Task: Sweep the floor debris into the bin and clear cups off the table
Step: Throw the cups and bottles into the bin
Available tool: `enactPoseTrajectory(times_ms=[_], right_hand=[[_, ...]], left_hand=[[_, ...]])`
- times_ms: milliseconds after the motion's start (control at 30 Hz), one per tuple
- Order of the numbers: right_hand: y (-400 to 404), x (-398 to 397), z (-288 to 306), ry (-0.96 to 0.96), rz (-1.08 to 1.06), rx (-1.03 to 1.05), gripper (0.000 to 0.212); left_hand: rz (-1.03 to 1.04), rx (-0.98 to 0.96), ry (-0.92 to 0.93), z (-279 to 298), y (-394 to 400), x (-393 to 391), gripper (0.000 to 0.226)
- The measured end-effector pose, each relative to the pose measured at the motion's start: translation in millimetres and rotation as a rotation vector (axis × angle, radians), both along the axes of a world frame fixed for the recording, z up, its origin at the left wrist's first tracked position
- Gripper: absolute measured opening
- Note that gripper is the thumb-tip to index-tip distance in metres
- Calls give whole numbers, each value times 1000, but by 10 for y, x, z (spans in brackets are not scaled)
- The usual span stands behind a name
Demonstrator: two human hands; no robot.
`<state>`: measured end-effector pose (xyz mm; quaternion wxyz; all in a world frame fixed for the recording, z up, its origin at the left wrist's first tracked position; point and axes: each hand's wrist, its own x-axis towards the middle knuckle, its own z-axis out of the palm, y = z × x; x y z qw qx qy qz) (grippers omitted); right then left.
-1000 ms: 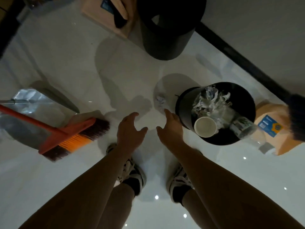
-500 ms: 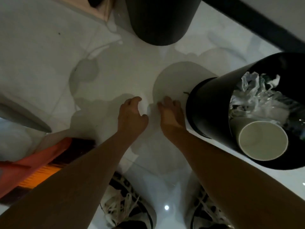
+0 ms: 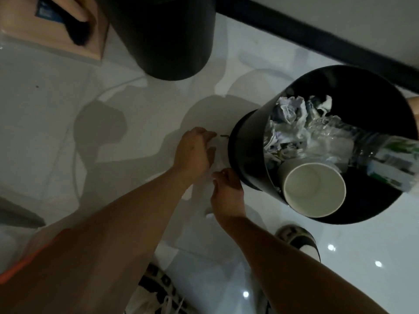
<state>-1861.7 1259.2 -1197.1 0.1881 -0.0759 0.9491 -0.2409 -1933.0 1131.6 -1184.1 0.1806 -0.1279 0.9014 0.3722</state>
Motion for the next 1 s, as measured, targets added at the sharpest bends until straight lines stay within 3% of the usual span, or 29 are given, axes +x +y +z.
enactPoseTrajectory(times_ms=[233, 433, 500, 667, 867, 1000], right_hand=[[123, -35, -92, 44, 12, -40, 37], [287, 69, -19, -42, -7, -40, 32], [341, 185, -1, -79, -34, -52, 40], [410, 529, -96, -197, 177, -30, 45], [389, 810, -45, -224, 118, 77, 25], [294, 782, 514, -253, 3, 51, 11]], left_hand=[[-321, -227, 48, -324, 216, -453, 15], [-360, -361, 60, -366, 201, -429, 18], [-339, -392, 52, -366, 186, -371, 22], [-236, -302, -43, -366, 121, -47, 38], [-30, -181, -51, -140, 9, 598, 13], [150, -122, -148, 515, 67, 881, 6]])
